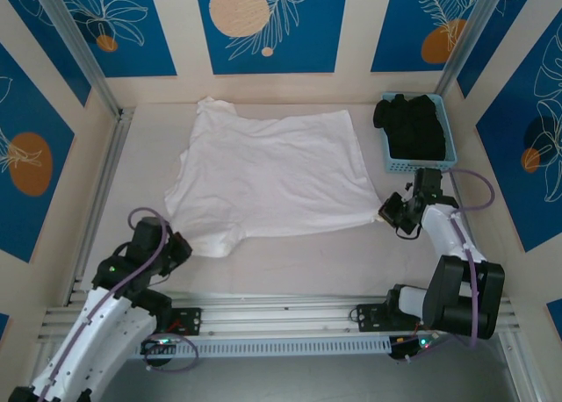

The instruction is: Fold the inside-out t-shirt

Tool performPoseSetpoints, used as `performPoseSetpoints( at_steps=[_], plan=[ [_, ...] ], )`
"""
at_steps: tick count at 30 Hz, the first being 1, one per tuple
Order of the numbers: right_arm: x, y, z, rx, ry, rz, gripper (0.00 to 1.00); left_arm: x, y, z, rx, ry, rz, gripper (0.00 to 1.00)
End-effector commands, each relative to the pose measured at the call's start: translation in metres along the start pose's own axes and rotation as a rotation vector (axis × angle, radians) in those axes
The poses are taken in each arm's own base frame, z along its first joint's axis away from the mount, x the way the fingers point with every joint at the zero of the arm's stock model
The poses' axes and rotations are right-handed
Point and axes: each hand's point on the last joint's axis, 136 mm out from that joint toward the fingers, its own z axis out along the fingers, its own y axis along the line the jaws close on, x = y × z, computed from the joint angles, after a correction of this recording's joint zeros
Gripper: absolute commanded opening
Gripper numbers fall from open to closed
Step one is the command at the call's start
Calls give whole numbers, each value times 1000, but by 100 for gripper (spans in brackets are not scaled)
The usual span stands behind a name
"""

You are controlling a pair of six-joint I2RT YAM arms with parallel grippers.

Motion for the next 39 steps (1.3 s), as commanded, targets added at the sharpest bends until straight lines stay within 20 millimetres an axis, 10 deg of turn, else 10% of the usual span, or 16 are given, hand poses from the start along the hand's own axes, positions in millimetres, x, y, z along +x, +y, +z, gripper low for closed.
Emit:
performPoseSetpoints(
  at_steps=[1, 15, 26, 32, 39],
  plan=[
    [-2, 16, -6, -62, 8, -16, 0, -18, -11, -11, 6, 7, 46, 0],
    [-69, 80, 33, -46, 12, -125, 2, -169, -70, 56, 67, -155, 96, 0],
    [-159, 126, 94, 25, -32, -173, 14, -263, -79, 163, 2, -123, 47, 6],
    [-170, 139, 94, 52, -34, -259, 35, -271, -60, 176, -29, -126, -2, 50],
    [-79, 131, 104, 79, 104, -373, 37, -198, -70, 134, 44, -182, 104, 60]
  ],
)
